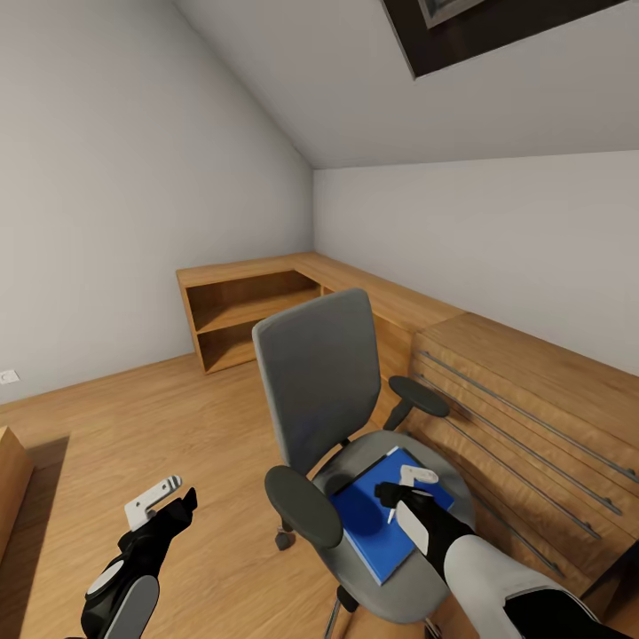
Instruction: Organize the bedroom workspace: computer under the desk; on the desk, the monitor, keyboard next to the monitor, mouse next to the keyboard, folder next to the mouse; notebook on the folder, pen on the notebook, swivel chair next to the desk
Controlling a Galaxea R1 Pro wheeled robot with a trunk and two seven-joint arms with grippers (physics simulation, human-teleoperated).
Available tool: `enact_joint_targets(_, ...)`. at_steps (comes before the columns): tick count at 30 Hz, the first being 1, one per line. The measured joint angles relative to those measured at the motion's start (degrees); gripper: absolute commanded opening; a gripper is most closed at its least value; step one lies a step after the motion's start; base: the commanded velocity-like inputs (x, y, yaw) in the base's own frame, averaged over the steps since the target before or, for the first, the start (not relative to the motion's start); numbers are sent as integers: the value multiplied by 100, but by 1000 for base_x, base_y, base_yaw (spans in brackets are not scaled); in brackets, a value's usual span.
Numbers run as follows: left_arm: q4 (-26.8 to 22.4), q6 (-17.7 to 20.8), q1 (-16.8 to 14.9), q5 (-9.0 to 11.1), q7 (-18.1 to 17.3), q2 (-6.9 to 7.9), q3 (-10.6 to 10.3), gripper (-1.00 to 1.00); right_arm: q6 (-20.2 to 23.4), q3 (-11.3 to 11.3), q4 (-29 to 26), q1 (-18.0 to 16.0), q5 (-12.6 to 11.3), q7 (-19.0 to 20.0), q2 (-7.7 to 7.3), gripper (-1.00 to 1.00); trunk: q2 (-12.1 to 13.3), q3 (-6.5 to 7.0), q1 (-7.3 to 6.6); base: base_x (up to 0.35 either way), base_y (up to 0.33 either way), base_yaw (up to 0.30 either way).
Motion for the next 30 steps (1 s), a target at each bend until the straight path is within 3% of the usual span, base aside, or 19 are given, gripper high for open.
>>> enact_joint_targets(15,-2,-8,0,5,0,0,1,100,17,-2,11,0,-9,-1,-72,100,0,0,0,0,0,0)
enact_joint_targets(19,-7,-15,0,4,0,-4,-2,100,17,-2,10,0,-9,-1,-73,100,-159,-71,87,0,0,0)
enact_joint_targets(30,-9,-18,0,6,0,-4,-2,100,17,-2,12,0,-9,-1,-68,100,-160,-72,88,0,0,0)
